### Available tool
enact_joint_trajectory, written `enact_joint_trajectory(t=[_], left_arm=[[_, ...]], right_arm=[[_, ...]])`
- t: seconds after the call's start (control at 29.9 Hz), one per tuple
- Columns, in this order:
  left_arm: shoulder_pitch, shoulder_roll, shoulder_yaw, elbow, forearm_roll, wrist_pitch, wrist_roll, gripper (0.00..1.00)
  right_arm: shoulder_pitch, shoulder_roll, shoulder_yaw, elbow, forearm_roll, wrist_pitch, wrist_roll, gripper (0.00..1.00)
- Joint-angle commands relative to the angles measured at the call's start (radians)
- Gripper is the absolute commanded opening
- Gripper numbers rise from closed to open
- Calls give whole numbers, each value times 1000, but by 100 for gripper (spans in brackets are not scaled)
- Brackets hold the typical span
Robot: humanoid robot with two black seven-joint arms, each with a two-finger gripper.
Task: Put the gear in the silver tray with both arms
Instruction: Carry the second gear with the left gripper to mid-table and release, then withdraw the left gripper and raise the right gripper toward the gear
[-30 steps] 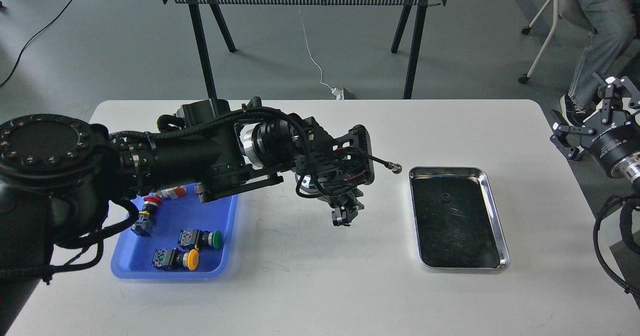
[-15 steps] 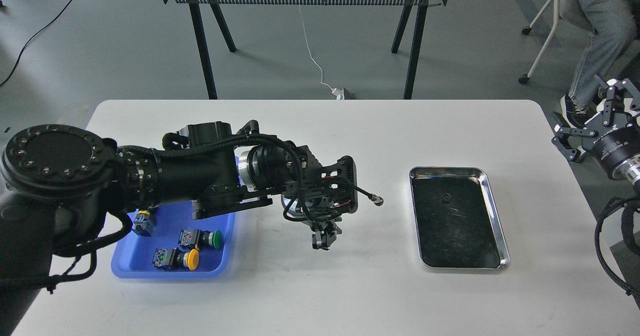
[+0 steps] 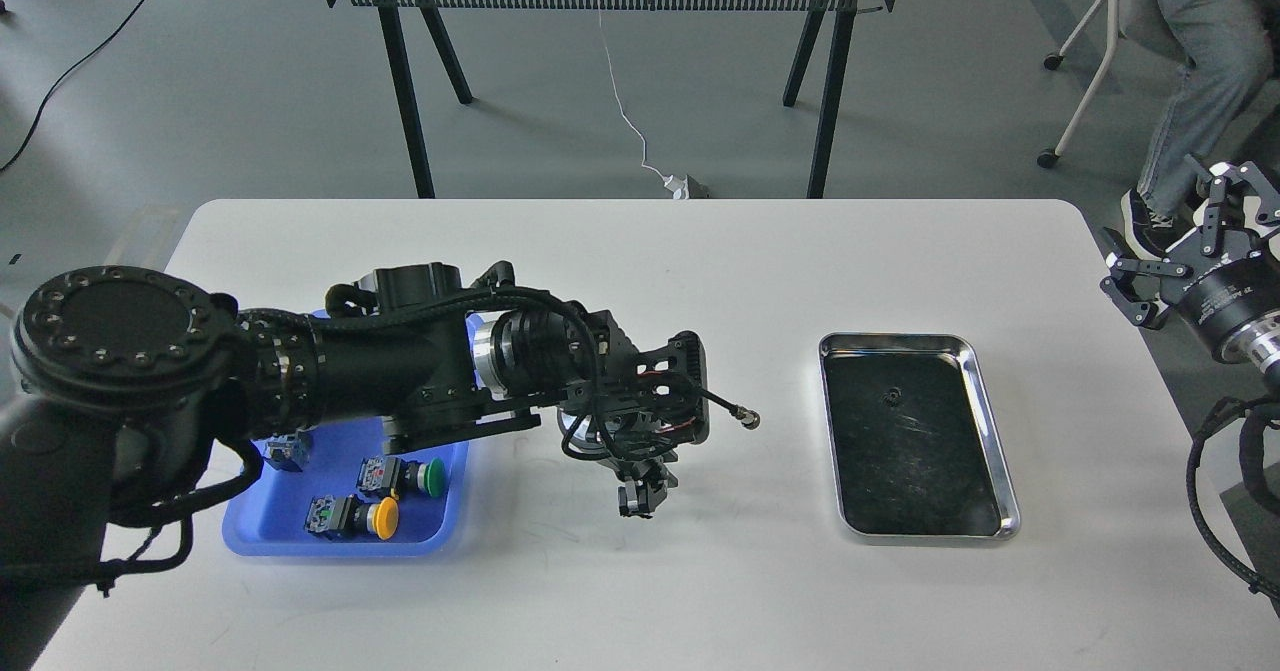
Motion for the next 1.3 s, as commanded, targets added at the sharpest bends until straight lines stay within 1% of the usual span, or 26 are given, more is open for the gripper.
enact_joint_trajectory(t=[0.0, 0.07, 0.13, 0.33, 0.4, 0.5, 0.67, 0.73, 0.8, 0.94, 1.04, 1.14, 1.2, 1.27], left_arm=[[-12, 0, -5, -5, 0, 0, 0, 83], [-25, 0, -11, -26, 0, 0, 0, 87], [-42, 0, -46, -55, 0, 0, 0, 88], [-70, 0, -381, -186, 0, 0, 0, 89], [-65, 23, -476, -233, -124, 0, 0, 90], [-32, 164, -585, -284, -426, 0, 0, 92], [112, 360, -703, -298, -996, 0, 0, 93], [213, 406, -756, -302, -1194, 25, 0, 95], [305, 422, -844, -302, -1304, 32, 0, 98], [555, 391, -1138, -298, -1347, 38, 0, 99], [684, 330, -1273, -266, -1347, 39, 0, 99], [754, 270, -1359, -211, -1347, 41, 0, 99], [786, 247, -1431, -200, -1350, 42, 0, 99], [803, 233, -1464, -197, -1355, 42, 0, 99]], right_arm=[[0, 0, 0, 0, 0, 0, 0, 97], [0, 2, 0, 0, 1, 0, 0, 97], [0, 2, 0, 2, 0, 0, 0, 97], [0, 3, -2, 4, 0, 2, 0, 97], [3, 5, -2, 2, 0, 2, 0, 97], [8, 5, -2, 4, -2, 3, 0, 98], [15, 5, -5, 8, -9, 6, 0, 98], [15, 5, -5, 8, -20, 6, 0, 98], [17, 6, -5, 8, -28, 6, 0, 98], [21, 6, -3, 10, -29, 5, 0, 99], [20, 6, -3, 8, -29, 5, 0, 99], [23, 5, -3, 13, -29, 9, 0, 99], [47, 5, -3, 5, -31, 15, 0, 99], [99, 6, -8, -1, -37, 15, 0, 99]])
